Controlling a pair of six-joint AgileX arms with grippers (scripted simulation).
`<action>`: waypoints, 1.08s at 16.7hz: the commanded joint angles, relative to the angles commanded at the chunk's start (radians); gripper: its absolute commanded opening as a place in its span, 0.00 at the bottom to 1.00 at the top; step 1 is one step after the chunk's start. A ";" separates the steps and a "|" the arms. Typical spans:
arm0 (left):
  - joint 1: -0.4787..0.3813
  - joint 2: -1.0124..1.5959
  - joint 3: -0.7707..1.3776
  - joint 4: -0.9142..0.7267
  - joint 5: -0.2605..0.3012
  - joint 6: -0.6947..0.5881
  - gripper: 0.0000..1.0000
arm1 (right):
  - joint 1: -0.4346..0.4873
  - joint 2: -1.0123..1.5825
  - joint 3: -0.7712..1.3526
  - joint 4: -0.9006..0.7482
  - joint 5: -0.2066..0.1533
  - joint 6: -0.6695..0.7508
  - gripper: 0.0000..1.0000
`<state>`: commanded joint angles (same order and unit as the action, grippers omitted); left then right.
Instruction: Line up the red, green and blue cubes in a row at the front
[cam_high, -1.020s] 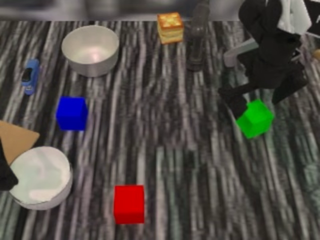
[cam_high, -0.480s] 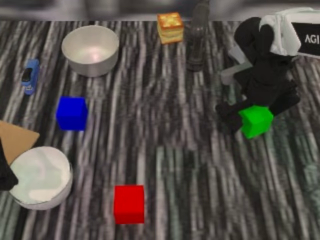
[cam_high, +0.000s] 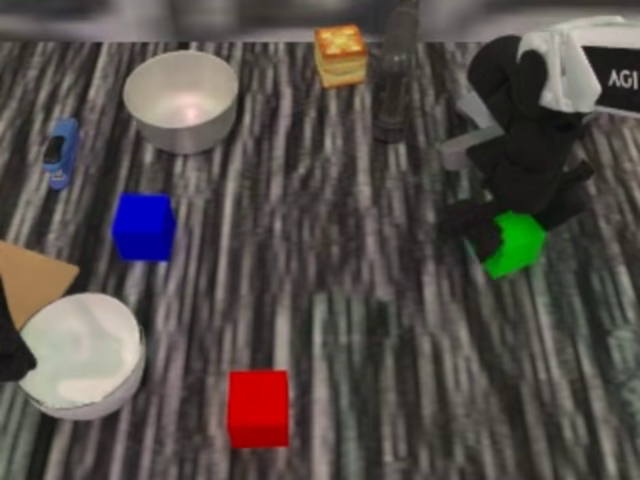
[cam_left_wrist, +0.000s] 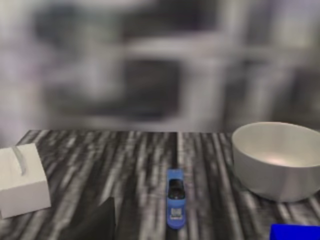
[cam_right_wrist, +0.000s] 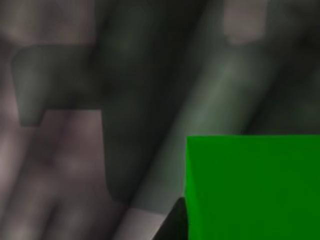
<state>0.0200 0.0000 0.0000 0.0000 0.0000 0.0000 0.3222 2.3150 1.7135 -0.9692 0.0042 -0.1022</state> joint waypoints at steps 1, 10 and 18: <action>0.000 0.000 0.000 0.000 0.000 0.000 1.00 | 0.000 0.000 0.000 0.000 0.000 0.000 0.32; 0.000 0.000 0.000 0.000 0.000 0.000 1.00 | 0.000 0.000 0.000 0.000 0.000 0.000 0.00; 0.000 0.000 0.000 0.000 0.000 0.000 1.00 | 0.002 -0.021 0.058 -0.074 -0.001 -0.001 0.00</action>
<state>0.0200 0.0000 0.0000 0.0000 0.0000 0.0000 0.3244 2.2941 1.7711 -1.0429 0.0036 -0.1037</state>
